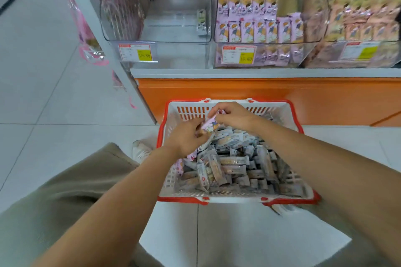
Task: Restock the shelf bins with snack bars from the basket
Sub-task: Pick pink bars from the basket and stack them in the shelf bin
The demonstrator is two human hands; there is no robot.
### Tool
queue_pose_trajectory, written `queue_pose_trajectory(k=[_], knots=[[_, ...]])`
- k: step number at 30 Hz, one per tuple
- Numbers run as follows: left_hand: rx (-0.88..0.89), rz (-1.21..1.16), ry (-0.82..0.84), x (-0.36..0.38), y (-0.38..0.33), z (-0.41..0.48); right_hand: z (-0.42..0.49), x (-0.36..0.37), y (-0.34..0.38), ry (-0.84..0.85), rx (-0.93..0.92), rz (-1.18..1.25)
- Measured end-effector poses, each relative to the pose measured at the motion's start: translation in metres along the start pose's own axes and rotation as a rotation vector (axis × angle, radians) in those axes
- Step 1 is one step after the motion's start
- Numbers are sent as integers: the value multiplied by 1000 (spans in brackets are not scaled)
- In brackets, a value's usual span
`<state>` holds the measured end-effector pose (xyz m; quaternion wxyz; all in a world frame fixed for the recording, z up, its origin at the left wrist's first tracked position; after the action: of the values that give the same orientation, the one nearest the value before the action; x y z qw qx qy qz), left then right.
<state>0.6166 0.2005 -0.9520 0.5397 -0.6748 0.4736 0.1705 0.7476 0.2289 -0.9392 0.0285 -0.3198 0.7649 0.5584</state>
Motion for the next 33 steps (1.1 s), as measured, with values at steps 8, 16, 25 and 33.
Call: queue_pose_trajectory(k=[8,16,25,33], knots=[[10,-320,-265,-43,-97,-1,-55,-86,43,-411,-118,266],[213,-233,-415,-93,-178,0,-73,-158,80,-614,-226,239],[276,241,-389,-142,-222,77,-40,-273,113,-896,-305,2],[222,495,-371,-141,-210,149,25,-318,130,-983,-201,-555]])
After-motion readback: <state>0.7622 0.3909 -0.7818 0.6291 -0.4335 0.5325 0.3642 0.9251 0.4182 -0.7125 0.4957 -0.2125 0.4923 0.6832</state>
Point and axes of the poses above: each hand's wrist, its own z-axis towards the middle knuckle, its own x-axis out of the palm, y = z × x, the point moved 8 cm from there along z, towards the middle knuckle, and after that the axes turned 5 degrees about -x, right-handed, at the moved point
